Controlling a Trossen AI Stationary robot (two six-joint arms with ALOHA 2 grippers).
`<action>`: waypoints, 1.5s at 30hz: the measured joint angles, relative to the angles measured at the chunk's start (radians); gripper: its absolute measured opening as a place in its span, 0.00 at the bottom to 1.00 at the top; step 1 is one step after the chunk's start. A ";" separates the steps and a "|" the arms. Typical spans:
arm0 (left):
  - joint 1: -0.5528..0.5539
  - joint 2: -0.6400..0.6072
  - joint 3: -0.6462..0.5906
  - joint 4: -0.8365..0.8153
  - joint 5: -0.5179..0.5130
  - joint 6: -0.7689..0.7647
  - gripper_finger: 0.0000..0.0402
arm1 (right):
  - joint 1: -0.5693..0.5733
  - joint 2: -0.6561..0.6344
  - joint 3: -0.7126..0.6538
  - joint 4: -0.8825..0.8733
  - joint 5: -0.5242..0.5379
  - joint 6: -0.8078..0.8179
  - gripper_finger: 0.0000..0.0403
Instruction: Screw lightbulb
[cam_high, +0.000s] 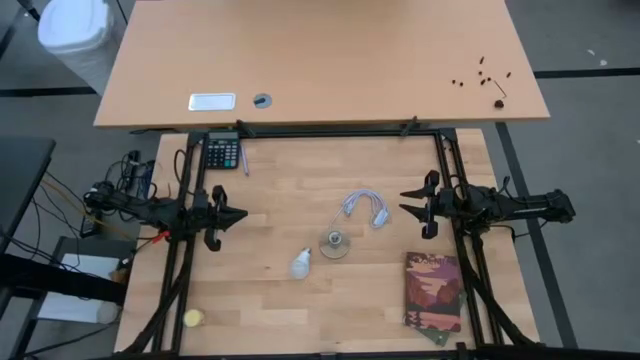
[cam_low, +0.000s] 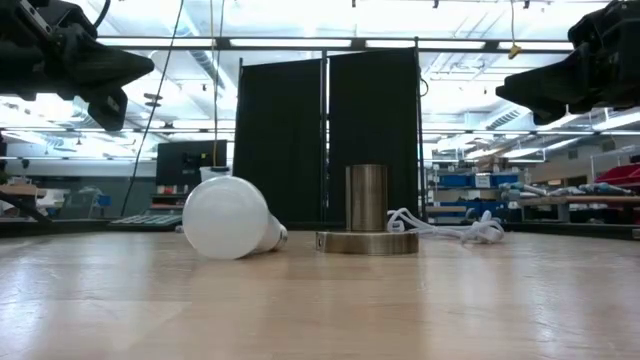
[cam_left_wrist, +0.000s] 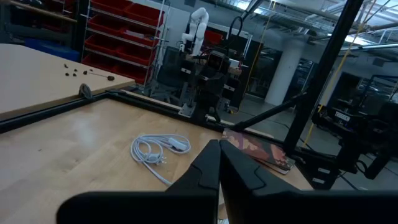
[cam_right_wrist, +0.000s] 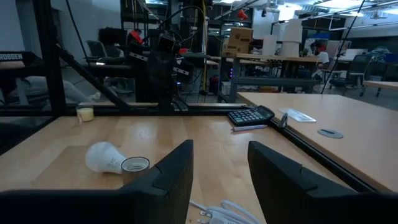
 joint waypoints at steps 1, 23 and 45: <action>0.000 0.000 0.000 0.000 0.000 0.000 0.04 | 0.000 0.000 0.000 0.000 0.000 0.000 0.40; 0.000 0.000 0.000 0.000 0.000 0.000 0.04 | 0.000 0.000 0.000 0.000 0.000 0.000 0.40; 0.000 0.000 0.000 0.029 0.000 0.000 0.04 | 0.000 0.000 0.000 0.022 0.000 0.000 0.40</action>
